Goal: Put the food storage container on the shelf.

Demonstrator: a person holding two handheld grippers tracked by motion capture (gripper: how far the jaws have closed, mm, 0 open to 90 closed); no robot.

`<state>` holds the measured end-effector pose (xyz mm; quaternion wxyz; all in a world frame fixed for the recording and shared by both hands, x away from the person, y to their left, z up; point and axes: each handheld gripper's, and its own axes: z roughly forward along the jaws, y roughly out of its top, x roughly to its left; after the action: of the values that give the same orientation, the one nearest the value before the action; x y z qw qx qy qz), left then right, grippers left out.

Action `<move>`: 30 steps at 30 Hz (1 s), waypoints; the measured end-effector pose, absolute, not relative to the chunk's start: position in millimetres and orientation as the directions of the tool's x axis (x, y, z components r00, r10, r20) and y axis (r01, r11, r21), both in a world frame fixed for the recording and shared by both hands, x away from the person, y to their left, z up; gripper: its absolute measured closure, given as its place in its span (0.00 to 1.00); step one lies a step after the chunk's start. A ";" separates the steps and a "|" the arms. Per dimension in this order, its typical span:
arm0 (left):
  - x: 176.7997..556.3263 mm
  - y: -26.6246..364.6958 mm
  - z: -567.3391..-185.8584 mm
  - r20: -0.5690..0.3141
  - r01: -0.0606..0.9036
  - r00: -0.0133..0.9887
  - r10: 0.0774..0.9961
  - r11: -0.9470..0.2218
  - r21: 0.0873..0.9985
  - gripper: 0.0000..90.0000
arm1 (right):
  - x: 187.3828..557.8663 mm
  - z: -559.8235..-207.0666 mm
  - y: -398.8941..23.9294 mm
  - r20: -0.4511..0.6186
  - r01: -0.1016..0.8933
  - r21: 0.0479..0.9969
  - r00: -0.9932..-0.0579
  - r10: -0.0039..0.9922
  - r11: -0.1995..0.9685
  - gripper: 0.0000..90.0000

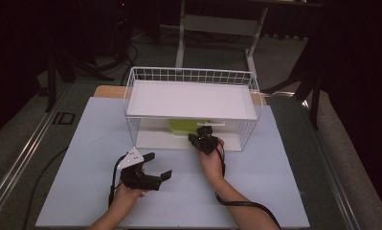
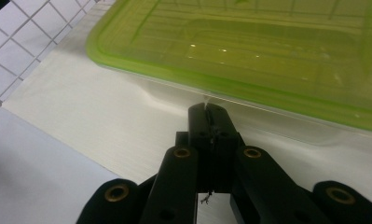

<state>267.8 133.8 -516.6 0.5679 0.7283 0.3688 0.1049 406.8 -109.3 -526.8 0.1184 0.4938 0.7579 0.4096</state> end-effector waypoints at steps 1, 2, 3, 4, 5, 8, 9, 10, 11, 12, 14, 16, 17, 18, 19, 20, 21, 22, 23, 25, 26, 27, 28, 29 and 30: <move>267.7 133.8 -516.7 -0.266 0.416 0.707 0.656 -0.082 0.906 0.03 | 406.8 -526.4 -107.4 0.228 0.651 0.737 -0.490 0.841 0.179 1.00; 267.6 133.7 -516.6 -0.265 0.416 0.707 0.656 -0.082 0.906 0.03 | 407.1 -526.4 -106.3 0.218 0.649 0.737 -0.492 0.843 0.188 1.00; 267.6 133.6 -516.6 -0.265 0.416 0.707 0.655 -0.084 0.905 0.03 | 407.3 -526.5 -105.7 0.215 0.648 0.738 -0.491 0.844 0.189 1.00; 267.4 133.5 -516.5 -0.263 0.415 0.708 0.656 -0.085 0.906 0.03 | 407.3 -526.6 -104.7 0.221 0.649 0.738 -0.493 0.841 0.187 1.00; 267.3 133.3 -516.4 -0.262 0.415 0.708 0.656 -0.087 0.906 0.03 | 406.9 -526.7 -104.1 0.224 0.650 0.737 -0.493 0.841 0.185 1.00; 267.4 132.5 -516.6 -0.249 0.410 0.715 0.653 -0.103 0.906 0.02 | 405.0 -526.6 -103.5 0.210 0.645 0.739 -0.494 0.844 0.194 0.99; 267.4 132.5 -516.7 -0.249 0.409 0.716 0.652 -0.103 0.907 0.02 | 403.3 -526.0 -103.1 0.212 0.646 0.739 -0.494 0.843 0.192 0.99; 267.5 132.4 -516.8 -0.249 0.410 0.716 0.653 -0.103 0.906 0.03 | 401.1 -525.3 -102.8 0.206 0.642 0.740 -0.498 0.842 0.199 0.99; 267.5 132.3 -516.8 -0.248 0.409 0.716 0.653 -0.105 0.906 0.03 | 397.7 -523.3 -101.7 0.215 0.653 0.731 -0.495 0.842 0.197 0.99; 267.5 132.3 -516.7 -0.247 0.410 0.716 0.653 -0.106 0.906 0.02 | 395.7 -522.5 -102.2 0.223 0.648 0.736 -0.507 0.833 0.197 0.99; 267.1 132.1 -516.1 -0.244 0.406 0.716 0.654 -0.105 0.908 0.02 | 392.2 -520.5 -103.0 0.203 0.624 0.752 -0.525 0.826 0.212 0.98; 266.7 132.2 -514.8 -0.245 0.404 0.717 0.653 -0.103 0.909 0.02 | 387.9 -517.3 -106.4 0.222 0.622 0.757 -0.531 0.818 0.198 0.98; 266.6 132.3 -514.0 -0.243 0.401 0.718 0.652 -0.104 0.910 0.02 | 385.5 -515.8 -108.1 0.224 0.619 0.760 -0.535 0.815 0.197 0.97; 266.6 132.3 -514.0 -0.243 0.401 0.718 0.652 -0.104 0.910 0.02 | 382.8 -514.6 -109.5 0.227 0.615 0.764 -0.541 0.810 0.197 0.97; 266.8 132.5 -513.4 -0.239 0.398 0.721 0.651 -0.107 0.911 0.02 | 382.8 -514.6 -109.5 0.227 0.615 0.764 -0.541 0.810 0.197 0.97; 266.9 132.5 -512.8 -0.239 0.398 0.719 0.652 -0.104 0.912 0.03 | 379.6 -512.9 -111.0 0.231 0.616 0.763 -0.546 0.805 0.199 0.96; 267.3 132.8 -512.0 -0.243 0.399 0.719 0.651 -0.100 0.912 0.03 | 376.0 -510.8 -111.9 0.231 0.614 0.763 -0.551 0.802 0.203 0.95; 267.6 133.0 -510.9 -0.242 0.398 0.719 0.651 -0.101 0.912 0.02 | 372.1 -508.3 -113.9 0.220 0.602 0.769 -0.563 0.797 0.214 0.94; 267.7 132.9 -510.0 -0.240 0.396 0.719 0.652 -0.101 0.913 0.02 | 369.3 -506.1 -115.7 0.223 0.597 0.774 -0.569 0.791 0.211 0.91; 267.6 132.9 -507.2 -0.230 0.382 0.725 0.649 -0.102 0.918 0.02 | 367.2 -504.3 -117.0 0.223 0.594 0.776 -0.574 0.788 0.213 0.87; 267.5 132.4 -505.6 -0.223 0.376 0.730 0.647 -0.107 0.920 0.03 | 358.8 -497.1 -121.8 0.192 0.567 0.792 -0.583 0.790 0.227 0.74; 267.5 132.4 -505.6 -0.223 0.376 0.730 0.647 -0.107 0.920 0.02 | 358.8 -497.1 -121.8 0.192 0.567 0.792 -0.583 0.790 0.227 0.74; 267.3 132.0 -505.1 -0.224 0.375 0.730 0.646 -0.105 0.921 0.02 | 356.6 -495.3 -123.8 0.196 0.567 0.793 -0.583 0.788 0.223 0.70; 267.1 131.5 -504.6 -0.225 0.376 0.731 0.644 -0.106 0.921 0.03 | 352.8 -492.4 -126.4 0.186 0.557 0.798 -0.590 0.786 0.229 0.63; 267.0 131.2 -504.1 -0.222 0.373 0.735 0.640 -0.109 0.921 0.03 | 352.8 -492.4 -126.4 0.186 0.557 0.798 -0.590 0.786 0.229 0.63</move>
<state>267.0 131.2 -504.1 0.5717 0.7354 0.3445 0.1170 352.8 -126.4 -492.4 0.1286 0.4342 0.7734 0.4437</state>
